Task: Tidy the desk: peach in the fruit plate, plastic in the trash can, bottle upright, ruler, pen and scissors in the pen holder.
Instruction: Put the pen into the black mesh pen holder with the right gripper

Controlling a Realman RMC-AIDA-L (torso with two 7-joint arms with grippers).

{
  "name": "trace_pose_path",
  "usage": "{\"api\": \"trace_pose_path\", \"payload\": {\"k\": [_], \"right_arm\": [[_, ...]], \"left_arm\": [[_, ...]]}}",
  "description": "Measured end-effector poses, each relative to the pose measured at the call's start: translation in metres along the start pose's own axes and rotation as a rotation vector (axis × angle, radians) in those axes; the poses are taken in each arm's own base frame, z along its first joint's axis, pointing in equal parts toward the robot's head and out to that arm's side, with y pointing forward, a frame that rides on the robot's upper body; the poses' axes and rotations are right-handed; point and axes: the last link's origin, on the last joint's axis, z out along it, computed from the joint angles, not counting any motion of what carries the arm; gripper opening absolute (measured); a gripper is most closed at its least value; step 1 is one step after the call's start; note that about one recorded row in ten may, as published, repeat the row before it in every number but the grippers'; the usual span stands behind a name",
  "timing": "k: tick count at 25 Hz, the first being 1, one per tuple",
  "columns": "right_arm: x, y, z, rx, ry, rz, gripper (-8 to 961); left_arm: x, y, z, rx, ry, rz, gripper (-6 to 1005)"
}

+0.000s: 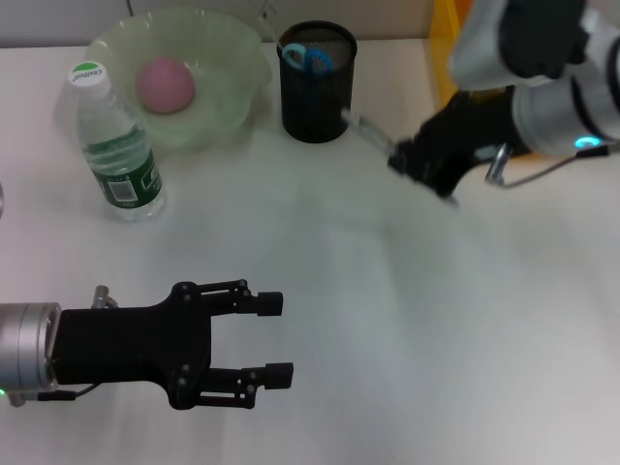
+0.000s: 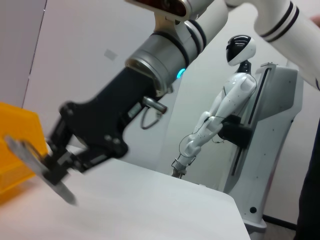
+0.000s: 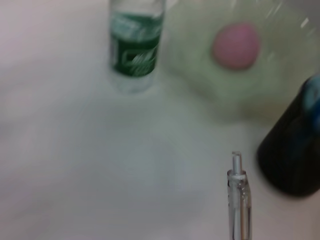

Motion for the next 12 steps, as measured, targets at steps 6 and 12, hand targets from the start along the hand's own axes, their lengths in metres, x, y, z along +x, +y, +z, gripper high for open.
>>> {"api": "trace_pose_path", "payload": {"k": [6,12], "right_arm": [[0.009,-0.026,-0.009,0.160,-0.222,-0.101,125],[0.013,-0.036,-0.007,0.246,-0.369,-0.094,125]], "left_arm": [[0.003,-0.001,0.000,0.003,0.018,0.000,786],[0.005,-0.002,0.000,0.005,0.024,-0.003,786]]}}
